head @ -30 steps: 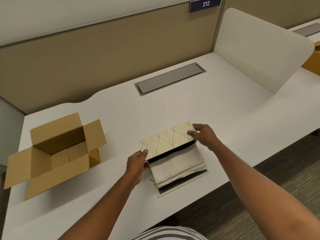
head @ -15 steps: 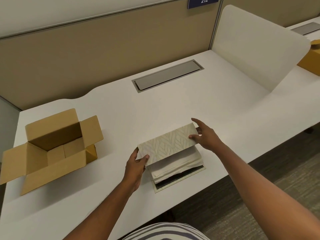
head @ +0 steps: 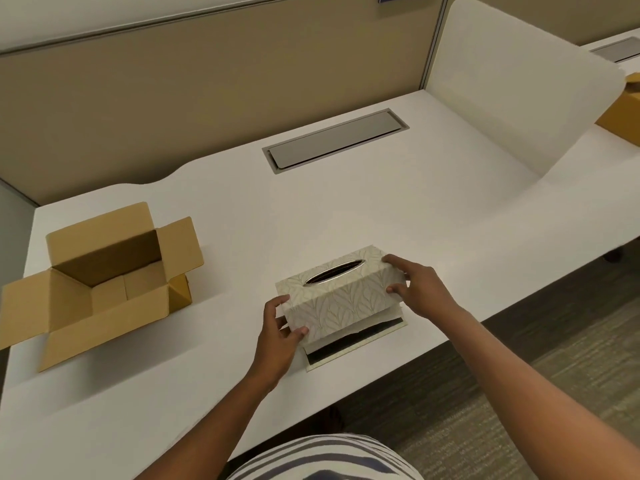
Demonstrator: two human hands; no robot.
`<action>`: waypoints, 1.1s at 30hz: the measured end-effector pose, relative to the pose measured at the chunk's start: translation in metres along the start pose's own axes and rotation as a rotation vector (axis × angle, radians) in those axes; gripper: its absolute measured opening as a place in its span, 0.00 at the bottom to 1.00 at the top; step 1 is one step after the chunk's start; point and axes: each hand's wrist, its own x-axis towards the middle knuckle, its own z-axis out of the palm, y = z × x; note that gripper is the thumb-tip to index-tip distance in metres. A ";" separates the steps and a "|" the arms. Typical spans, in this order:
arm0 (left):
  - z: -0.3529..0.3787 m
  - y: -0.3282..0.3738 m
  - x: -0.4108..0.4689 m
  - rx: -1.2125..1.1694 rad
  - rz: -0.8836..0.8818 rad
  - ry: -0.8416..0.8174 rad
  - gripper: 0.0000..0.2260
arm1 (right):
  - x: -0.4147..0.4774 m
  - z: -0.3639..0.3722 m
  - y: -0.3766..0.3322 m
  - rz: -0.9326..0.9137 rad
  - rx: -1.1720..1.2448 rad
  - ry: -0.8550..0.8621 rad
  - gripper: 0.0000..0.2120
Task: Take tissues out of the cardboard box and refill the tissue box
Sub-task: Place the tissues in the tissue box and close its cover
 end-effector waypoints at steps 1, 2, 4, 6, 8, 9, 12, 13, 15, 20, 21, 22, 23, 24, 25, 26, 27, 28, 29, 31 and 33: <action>0.002 -0.004 -0.003 0.012 0.007 0.001 0.30 | -0.005 0.002 0.003 0.006 0.008 0.004 0.27; 0.004 -0.009 -0.007 0.024 0.016 0.000 0.31 | -0.009 0.005 0.006 0.013 0.016 0.009 0.27; 0.007 -0.016 -0.011 0.059 0.035 0.000 0.32 | -0.018 0.010 0.013 0.027 0.035 0.020 0.27; 0.010 -0.021 -0.014 0.116 0.057 0.007 0.31 | -0.027 0.015 0.019 0.033 0.040 0.034 0.27; 0.011 -0.024 -0.016 0.161 0.073 0.014 0.29 | -0.032 0.020 0.024 0.029 0.026 0.050 0.26; 0.012 -0.025 -0.018 0.172 0.076 0.014 0.28 | -0.035 0.021 0.027 0.027 0.021 0.055 0.26; 0.015 -0.029 -0.021 0.167 0.075 0.002 0.26 | -0.040 0.025 0.032 0.006 0.001 0.060 0.24; 0.016 -0.030 -0.022 0.164 0.077 -0.002 0.26 | -0.042 0.025 0.033 -0.001 -0.010 0.059 0.25; 0.018 -0.032 -0.024 0.164 0.081 -0.002 0.25 | -0.046 0.027 0.036 -0.013 -0.020 0.058 0.25; 0.023 -0.038 -0.029 0.190 0.088 0.000 0.25 | -0.053 0.031 0.042 -0.010 0.014 0.082 0.26; 0.023 -0.039 -0.030 0.200 0.092 -0.005 0.25 | -0.055 0.032 0.043 -0.005 0.025 0.085 0.26; 0.024 -0.040 -0.031 0.212 0.095 -0.010 0.25 | -0.056 0.032 0.044 0.000 0.039 0.084 0.26; 0.024 -0.041 -0.032 0.220 0.099 -0.012 0.24 | -0.057 0.032 0.045 0.004 0.052 0.082 0.25; 0.025 -0.041 -0.033 0.227 0.106 -0.009 0.24 | -0.057 0.032 0.045 0.006 0.059 0.080 0.25; 0.025 -0.042 -0.033 0.237 0.116 0.003 0.23 | -0.058 0.033 0.045 0.003 0.060 0.080 0.25; 0.025 -0.041 -0.032 0.252 0.124 0.022 0.21 | -0.058 0.033 0.045 0.000 0.056 0.079 0.25; 0.025 -0.042 -0.032 0.261 0.130 0.046 0.20 | -0.059 0.033 0.045 -0.002 0.054 0.082 0.25; 0.026 -0.042 -0.030 0.266 0.130 0.065 0.18 | -0.059 0.033 0.045 -0.001 0.053 0.085 0.25; 0.026 -0.043 -0.029 0.269 0.127 0.077 0.17 | -0.059 0.033 0.044 0.000 0.052 0.088 0.25; 0.028 -0.042 -0.028 0.282 0.125 0.091 0.16 | -0.060 0.033 0.044 0.004 0.049 0.092 0.25; 0.031 -0.041 -0.029 0.286 0.126 0.094 0.16 | -0.061 0.034 0.043 0.011 0.037 0.089 0.25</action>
